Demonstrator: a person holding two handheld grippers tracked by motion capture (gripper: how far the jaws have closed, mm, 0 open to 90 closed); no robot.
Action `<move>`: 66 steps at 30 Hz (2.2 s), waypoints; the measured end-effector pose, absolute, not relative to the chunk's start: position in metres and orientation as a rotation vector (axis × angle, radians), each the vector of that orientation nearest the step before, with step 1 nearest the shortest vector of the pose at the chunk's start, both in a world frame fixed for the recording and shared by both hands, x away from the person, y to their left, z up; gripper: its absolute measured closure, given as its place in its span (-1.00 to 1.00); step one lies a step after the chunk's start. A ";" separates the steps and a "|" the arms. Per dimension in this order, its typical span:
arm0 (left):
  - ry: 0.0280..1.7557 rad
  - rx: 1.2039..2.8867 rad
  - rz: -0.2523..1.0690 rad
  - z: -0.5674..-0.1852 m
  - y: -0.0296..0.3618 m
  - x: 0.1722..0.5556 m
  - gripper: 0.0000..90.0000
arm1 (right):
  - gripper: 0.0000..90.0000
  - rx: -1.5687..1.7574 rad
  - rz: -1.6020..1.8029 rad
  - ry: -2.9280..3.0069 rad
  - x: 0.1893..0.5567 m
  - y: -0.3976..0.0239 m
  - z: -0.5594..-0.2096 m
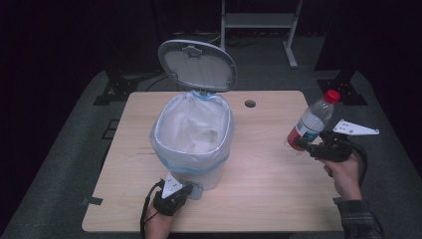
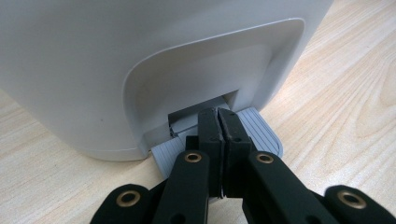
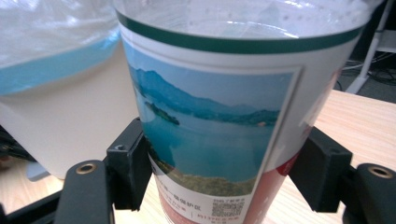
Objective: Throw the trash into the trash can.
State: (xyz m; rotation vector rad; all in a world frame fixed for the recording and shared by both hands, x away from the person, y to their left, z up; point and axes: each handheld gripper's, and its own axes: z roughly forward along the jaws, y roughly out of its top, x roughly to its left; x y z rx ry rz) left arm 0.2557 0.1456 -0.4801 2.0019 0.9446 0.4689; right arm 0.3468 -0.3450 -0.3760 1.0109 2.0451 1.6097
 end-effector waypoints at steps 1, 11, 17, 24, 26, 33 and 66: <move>0.945 2.001 0.469 -0.480 0.146 0.256 0.99 | -0.35 1.006 1.611 2.047 0.346 -0.344 -0.375; 0.945 2.003 0.470 -0.480 0.146 0.256 0.99 | -0.35 0.957 1.676 2.048 0.343 -0.337 -0.356; 0.947 2.003 0.468 -0.480 0.145 0.255 0.99 | -0.35 0.934 1.716 2.068 0.341 -0.332 -0.348; 0.948 2.002 0.467 -0.480 0.145 0.255 0.99 | -0.35 0.891 1.779 2.060 0.339 -0.324 -0.339; 0.949 1.999 0.466 -0.480 0.145 0.255 0.99 | -0.35 0.885 1.796 2.071 0.340 -0.322 -0.337; 0.947 2.004 0.467 -0.480 0.146 0.255 0.98 | -0.35 0.848 1.836 2.089 0.339 -0.313 -0.330; 0.948 2.004 0.468 -0.480 0.146 0.255 0.99 | -0.35 0.663 1.993 2.112 0.333 -0.263 -0.290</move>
